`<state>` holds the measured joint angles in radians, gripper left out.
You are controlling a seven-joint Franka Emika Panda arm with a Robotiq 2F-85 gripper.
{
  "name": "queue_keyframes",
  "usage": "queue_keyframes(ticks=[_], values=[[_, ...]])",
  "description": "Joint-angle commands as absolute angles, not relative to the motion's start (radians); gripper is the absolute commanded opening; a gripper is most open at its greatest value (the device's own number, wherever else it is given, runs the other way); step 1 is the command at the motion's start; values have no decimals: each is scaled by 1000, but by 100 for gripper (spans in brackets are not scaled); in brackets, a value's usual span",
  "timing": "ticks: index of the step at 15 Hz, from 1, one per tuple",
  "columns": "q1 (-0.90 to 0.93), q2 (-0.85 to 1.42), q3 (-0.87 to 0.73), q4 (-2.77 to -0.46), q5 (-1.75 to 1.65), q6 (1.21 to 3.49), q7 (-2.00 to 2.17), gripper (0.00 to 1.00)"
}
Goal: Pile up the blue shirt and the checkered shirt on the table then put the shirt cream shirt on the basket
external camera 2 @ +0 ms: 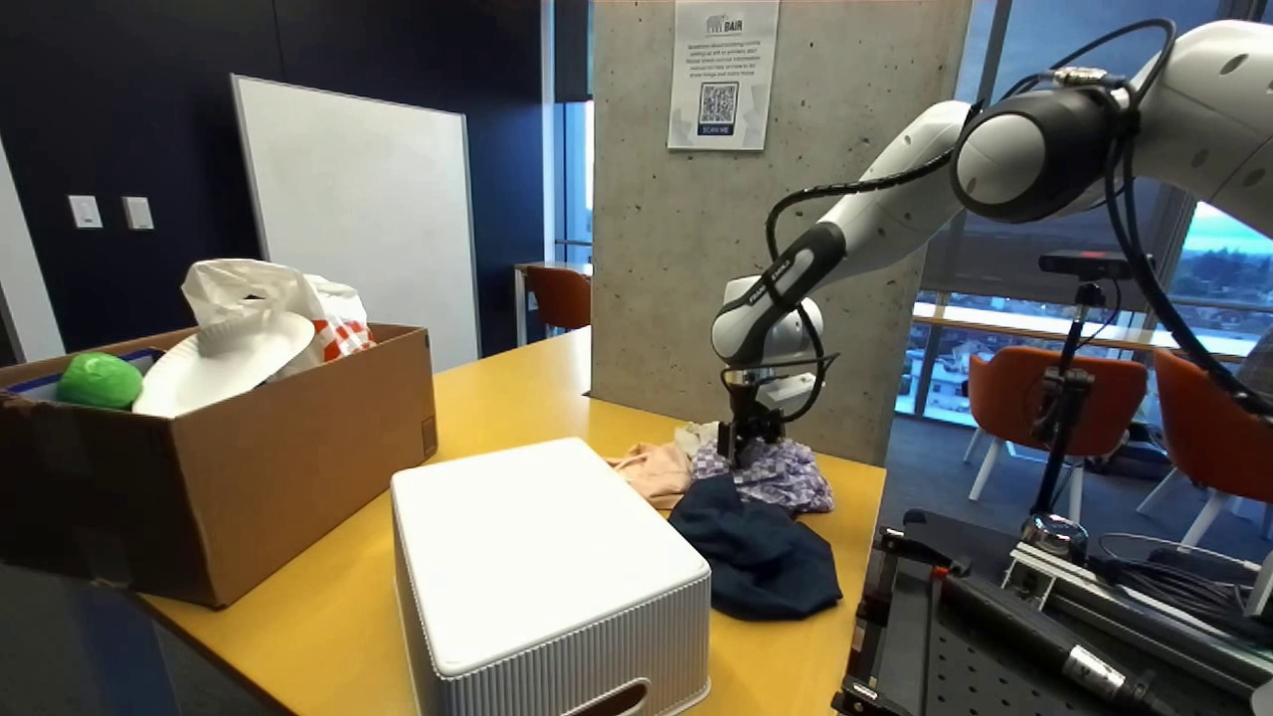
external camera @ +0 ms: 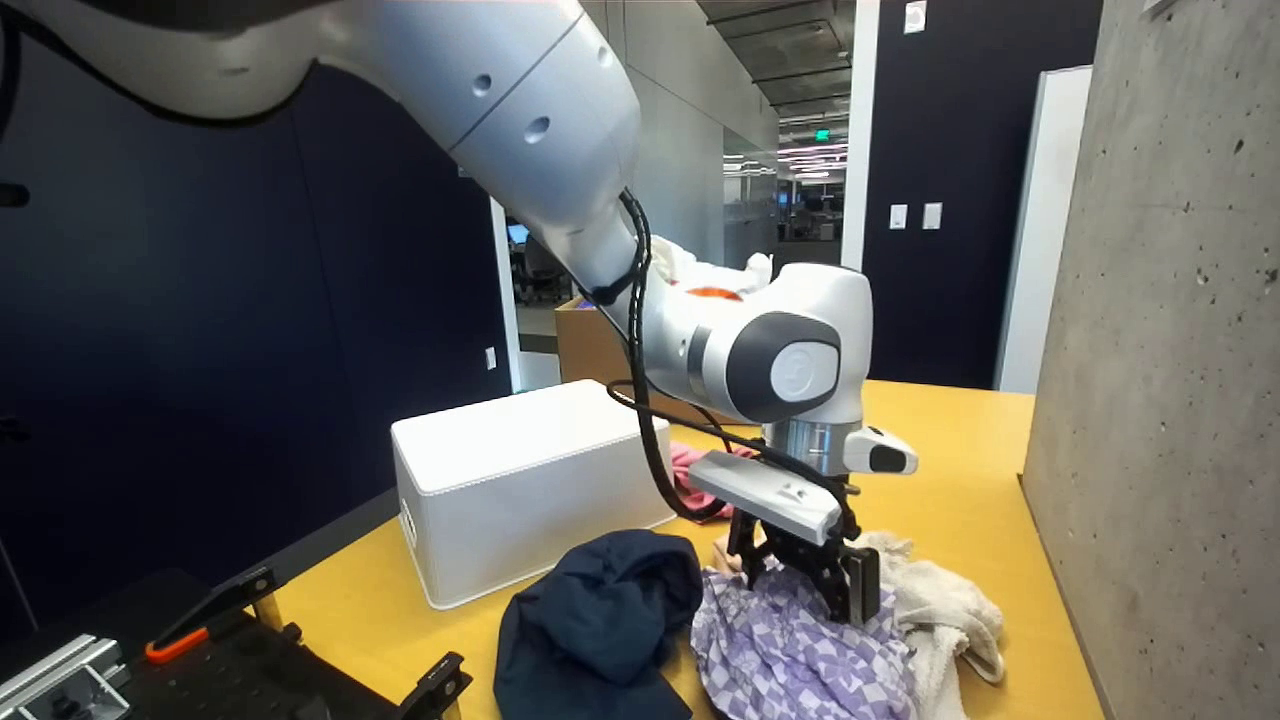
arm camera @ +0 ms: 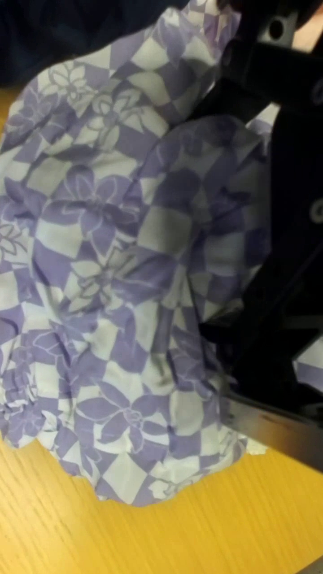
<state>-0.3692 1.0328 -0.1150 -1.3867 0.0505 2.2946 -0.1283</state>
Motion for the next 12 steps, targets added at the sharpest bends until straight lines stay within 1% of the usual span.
queue_keyframes(ticks=[1, 2, 5, 9, 10, 12], values=[[-373, 1109, -130, -1283, 50, 2224, -106, 75], [-374, 1121, -134, -1267, 52, 2212, -96, 74], [-380, 1139, -135, -1219, 58, 2175, -84, 49], [-383, 1132, -135, -1161, 62, 2118, -66, 21], [-382, 1126, -135, -1147, 62, 2109, -60, 12], [-377, 1095, -132, -1128, 65, 2085, -49, 0]])
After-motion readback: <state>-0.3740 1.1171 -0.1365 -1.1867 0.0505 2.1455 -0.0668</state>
